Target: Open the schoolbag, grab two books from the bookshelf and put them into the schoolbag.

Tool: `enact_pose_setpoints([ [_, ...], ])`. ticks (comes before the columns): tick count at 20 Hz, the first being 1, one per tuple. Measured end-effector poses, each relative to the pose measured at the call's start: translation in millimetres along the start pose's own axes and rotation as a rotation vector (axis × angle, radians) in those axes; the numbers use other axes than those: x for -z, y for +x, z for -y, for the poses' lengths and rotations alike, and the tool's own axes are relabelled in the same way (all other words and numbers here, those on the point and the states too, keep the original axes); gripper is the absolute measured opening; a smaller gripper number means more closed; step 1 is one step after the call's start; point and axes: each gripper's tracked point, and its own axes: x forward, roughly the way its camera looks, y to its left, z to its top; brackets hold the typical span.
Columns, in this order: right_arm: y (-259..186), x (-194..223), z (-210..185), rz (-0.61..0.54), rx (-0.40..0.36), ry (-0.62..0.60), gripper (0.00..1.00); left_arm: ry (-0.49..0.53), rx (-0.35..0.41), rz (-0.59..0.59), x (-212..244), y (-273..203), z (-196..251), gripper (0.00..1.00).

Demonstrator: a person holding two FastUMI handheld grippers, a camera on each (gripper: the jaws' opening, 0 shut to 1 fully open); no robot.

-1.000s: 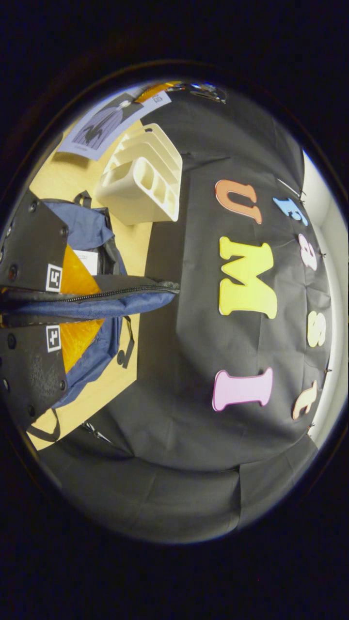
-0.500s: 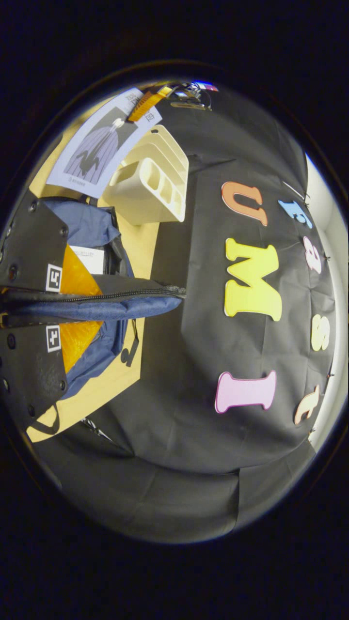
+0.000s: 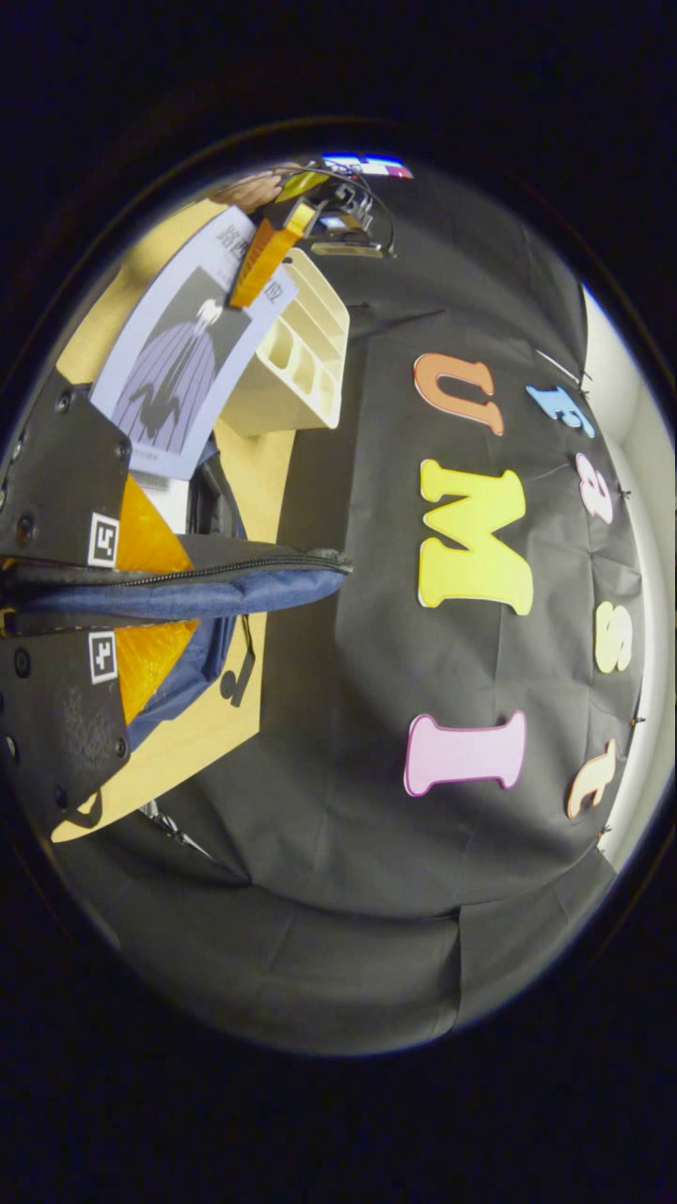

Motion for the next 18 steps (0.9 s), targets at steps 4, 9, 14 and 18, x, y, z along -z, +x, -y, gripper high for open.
enact_pose_setpoints([
  [4,-1.6,-21.2,-3.3,0.035,-0.005,-0.021,0.1,0.0,-0.016,-0.016,5.5,36.3,12.4,0.47],
  [9,-2.8,-29.4,-5.4,0.052,-0.009,-0.033,0.1,0.029,-0.035,0.035,-2.2,66.8,22.1,0.47],
  [14,-3.4,-35.8,-10.8,0.076,-0.021,-0.045,0.13,0.101,-0.068,0.079,5.7,93.0,25.9,0.47],
  [18,-4.4,-44.1,-19.4,0.1,-0.043,-0.031,0.1,0.137,-0.077,0.107,13.1,107.3,30.8,0.48],
])
